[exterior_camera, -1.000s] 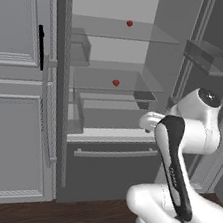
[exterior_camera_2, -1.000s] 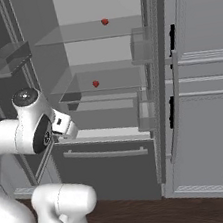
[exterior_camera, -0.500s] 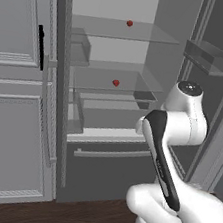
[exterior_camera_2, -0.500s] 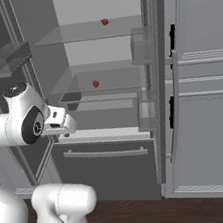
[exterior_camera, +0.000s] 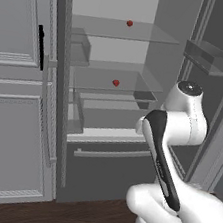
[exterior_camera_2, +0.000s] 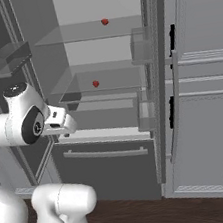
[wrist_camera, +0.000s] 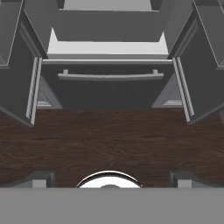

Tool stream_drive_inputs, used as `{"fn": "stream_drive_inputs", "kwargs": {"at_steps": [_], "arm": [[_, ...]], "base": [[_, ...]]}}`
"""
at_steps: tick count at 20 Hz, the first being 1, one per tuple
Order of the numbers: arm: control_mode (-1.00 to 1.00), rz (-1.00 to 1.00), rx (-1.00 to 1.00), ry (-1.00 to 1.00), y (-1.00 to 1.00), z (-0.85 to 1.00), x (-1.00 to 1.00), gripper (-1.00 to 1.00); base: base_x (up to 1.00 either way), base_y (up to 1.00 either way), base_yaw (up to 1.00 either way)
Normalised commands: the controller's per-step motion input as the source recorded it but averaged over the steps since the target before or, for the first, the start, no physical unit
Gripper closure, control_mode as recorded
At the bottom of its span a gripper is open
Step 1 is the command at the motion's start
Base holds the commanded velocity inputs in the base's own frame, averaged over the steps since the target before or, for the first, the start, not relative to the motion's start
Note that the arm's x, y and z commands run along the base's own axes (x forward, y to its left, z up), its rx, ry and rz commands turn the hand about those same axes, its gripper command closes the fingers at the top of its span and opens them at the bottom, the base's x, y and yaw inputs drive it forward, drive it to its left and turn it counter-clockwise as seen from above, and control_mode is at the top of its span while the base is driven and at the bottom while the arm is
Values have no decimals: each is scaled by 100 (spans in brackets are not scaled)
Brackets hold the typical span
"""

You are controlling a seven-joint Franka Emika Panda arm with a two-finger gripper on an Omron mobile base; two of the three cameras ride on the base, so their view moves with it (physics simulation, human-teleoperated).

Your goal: Take the strawberry from the fridge and place it on top of the pancake, located on the dining counter.

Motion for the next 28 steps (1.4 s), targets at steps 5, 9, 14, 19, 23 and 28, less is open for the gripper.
{"fn": "stream_drive_inputs", "kwargs": {"at_steps": [5, 9, 14, 19, 23, 28], "arm": [[100, 0, 0, 0, 0, 0, 0, -100], [100, 0, 0, 0, 0, 0, 0, -100], [100, 0, 0, 0, 0, 0, 0, -100], [100, 0, 0, 0, 0, 0, 0, -100], [100, 0, 0, 0, 0, 0, 0, -100], [100, 0, 0, 0, 0, 0, 0, -100]], "base": [[61, -2, 1], [99, -3, 0], [69, -14, 0], [50, -24, -3], [6, -54, -10], [41, 1, -2]]}}
